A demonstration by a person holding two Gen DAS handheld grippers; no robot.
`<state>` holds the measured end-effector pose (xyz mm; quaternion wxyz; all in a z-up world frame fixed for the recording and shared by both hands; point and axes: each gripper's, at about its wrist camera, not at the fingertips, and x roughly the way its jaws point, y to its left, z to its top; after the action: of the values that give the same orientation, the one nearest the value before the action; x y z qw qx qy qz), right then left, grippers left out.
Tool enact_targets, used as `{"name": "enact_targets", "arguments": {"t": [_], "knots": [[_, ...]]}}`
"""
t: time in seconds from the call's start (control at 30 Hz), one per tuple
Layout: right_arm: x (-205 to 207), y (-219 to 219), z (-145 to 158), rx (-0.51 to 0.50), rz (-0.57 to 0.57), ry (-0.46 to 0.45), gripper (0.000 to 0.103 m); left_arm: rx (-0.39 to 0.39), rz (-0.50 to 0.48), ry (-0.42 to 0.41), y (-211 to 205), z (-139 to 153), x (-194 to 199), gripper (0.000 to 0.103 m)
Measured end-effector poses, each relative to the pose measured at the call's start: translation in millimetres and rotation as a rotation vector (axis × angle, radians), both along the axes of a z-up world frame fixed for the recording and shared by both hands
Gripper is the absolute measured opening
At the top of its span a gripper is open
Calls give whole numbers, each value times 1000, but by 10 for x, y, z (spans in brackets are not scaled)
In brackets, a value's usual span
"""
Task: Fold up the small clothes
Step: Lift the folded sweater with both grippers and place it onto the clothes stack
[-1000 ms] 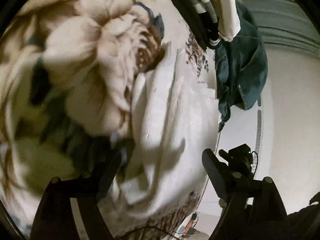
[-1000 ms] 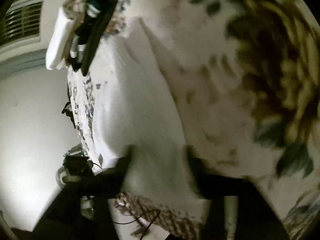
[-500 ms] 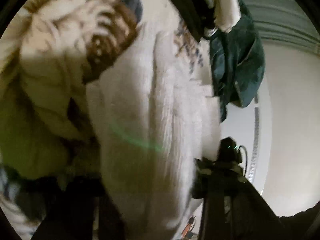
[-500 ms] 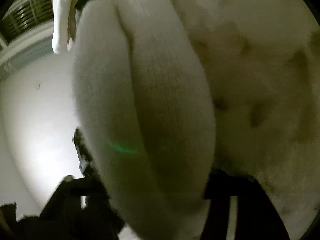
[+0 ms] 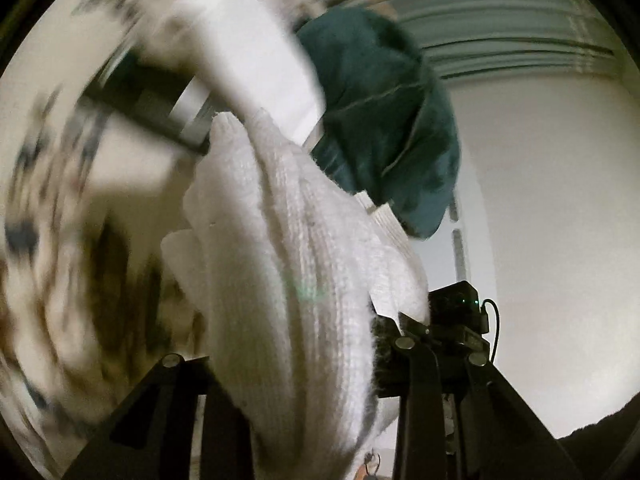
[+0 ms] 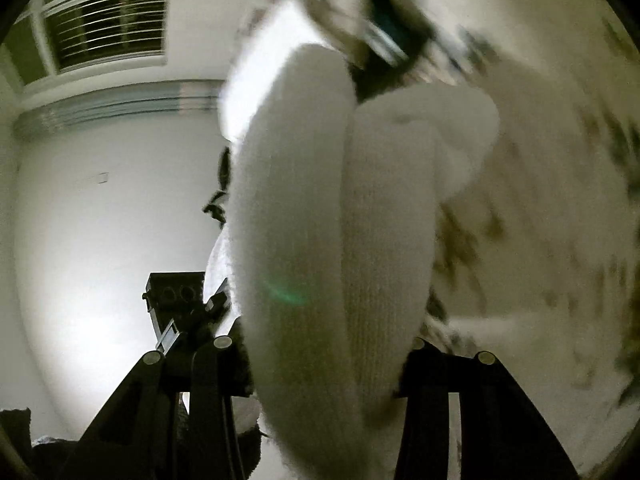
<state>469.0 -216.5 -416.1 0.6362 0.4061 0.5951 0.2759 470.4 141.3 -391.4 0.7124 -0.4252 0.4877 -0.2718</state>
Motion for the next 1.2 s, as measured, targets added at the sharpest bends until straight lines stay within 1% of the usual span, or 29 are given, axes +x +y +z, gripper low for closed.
{"name": "enact_targets", "arguments": {"t": [0.03,0.07,0.1,0.13,0.23,0.3,0.33,0.37,0.4,0.43,0.47,0.5,0.53,0.57,0.6,0.63,0.67,0.7,0.73,0.77,0.8,0.83,0.87,0.9,0.93,0.97,1.0,1.07,1.2], "knots": [[248,52,155,-1,-10,-33,45,17,1,-21,26,128,252,28],[449,90,252,-3,-14,-57,45,26,0,-36,58,208,392,29],[693,142,355,-4,-20,-87,45,41,1,-61,95,313,653,29],[983,221,439,-5,-29,-116,45,64,9,-87,152,428,1023,29],[1774,473,475,6,-52,-161,45,114,27,-122,282,536,1750,29],[2181,658,356,10,-58,-160,45,152,30,-124,384,481,2116,30],[2392,738,264,9,-62,-152,45,184,36,-100,440,385,2371,32],[2602,824,97,9,-59,-134,45,208,34,-81,492,274,2438,32],[2703,869,-10,-3,-56,-122,45,250,24,-53,522,115,2571,34],[2824,947,-188,-37,-48,-99,46,278,14,-31,538,5,2590,35],[2906,999,-339,-81,-41,-68,48,311,5,22,543,-198,2677,35],[2943,1067,-442,-113,-34,-47,51,314,3,48,589,-298,2655,35],[2973,1109,-515,-155,-22,-27,54,296,9,87,605,-418,2660,35],[2982,1137,-507,-200,-12,-27,62,275,16,102,626,-450,2619,36],[2969,1146,-470,-237,-3,-37,68,263,32,91,623,-428,2577,38],[2971,1167,-406,-281,9,-54,72,280,40,79,636,-396,2546,41],[2976,1161,-309,-346,20,-82,78,356,55,58,591,-303,2491,44],[2956,1185,-200,-423,34,-116,81,416,67,47,566,-237,2434,46],[2909,1232,-109,-497,46,-143,82,473,73,42,529,-171,2394,47],[2863,1242,-23,-564,55,-169,87,510,74,37,511,-148,2364,49],[2841,1236,82,-638,62,-202,93,570,80,24,451,-105,2359,58],[2798,1283,181,-727,72,-240,95,651,92,13,376,-52,2323,77],[2741,1328,278,-804,77,-265,97,746,109,7,303,3,2288,87],[2776,1372,396,-846,76,-279,103,788,119,5,305,25,2309,96],[2661,1354,487,-887,77,-291,103,839,128,-7,261,78,2285,96],[2593,1374,556,-939,71,-298,103,858,135,-15,255,98,2275,96],[2539,1389,684,-960,67,-303,103,859,149,-27,232,158,2231,97],[2445,1447,796,-1035,56,-322,103,872,168,-40,239,197,2178,98],[1971,1321,1246,-1120,25,-358,103,924,191,-77,131,452,1938,99]]}}
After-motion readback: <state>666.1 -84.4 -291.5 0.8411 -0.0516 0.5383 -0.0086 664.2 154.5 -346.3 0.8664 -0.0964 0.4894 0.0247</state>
